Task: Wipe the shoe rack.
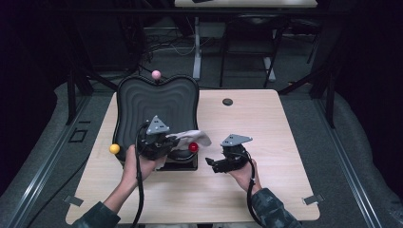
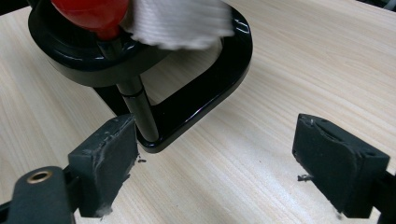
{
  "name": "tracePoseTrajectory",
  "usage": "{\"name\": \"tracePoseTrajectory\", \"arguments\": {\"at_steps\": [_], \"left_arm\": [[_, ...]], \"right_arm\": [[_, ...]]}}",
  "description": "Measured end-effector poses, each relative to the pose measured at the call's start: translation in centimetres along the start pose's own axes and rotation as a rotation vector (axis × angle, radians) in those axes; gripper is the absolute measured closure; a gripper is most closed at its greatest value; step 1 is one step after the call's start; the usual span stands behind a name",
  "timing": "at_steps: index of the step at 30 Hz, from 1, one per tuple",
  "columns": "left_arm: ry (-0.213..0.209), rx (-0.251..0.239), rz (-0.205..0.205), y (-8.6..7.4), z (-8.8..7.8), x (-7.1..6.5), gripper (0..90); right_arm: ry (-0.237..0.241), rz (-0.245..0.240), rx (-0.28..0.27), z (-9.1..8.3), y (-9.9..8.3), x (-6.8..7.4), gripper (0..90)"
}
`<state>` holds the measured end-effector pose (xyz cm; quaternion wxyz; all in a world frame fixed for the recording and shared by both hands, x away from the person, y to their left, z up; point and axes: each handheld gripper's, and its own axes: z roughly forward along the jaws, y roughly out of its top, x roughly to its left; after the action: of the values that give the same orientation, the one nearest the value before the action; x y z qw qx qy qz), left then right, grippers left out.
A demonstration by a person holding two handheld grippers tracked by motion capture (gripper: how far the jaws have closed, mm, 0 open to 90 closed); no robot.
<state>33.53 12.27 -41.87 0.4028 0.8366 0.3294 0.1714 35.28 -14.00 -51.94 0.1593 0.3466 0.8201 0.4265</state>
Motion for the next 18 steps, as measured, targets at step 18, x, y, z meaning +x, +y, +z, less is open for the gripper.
{"name": "tracePoseTrajectory", "arguments": {"at_steps": [18], "left_arm": [[-0.070, 0.048, 0.013, -1.1, 2.2, -1.6, 84.0]], "right_arm": [[0.012, 0.000, -0.003, -0.1, 0.0, 0.0, 13.2]]}}
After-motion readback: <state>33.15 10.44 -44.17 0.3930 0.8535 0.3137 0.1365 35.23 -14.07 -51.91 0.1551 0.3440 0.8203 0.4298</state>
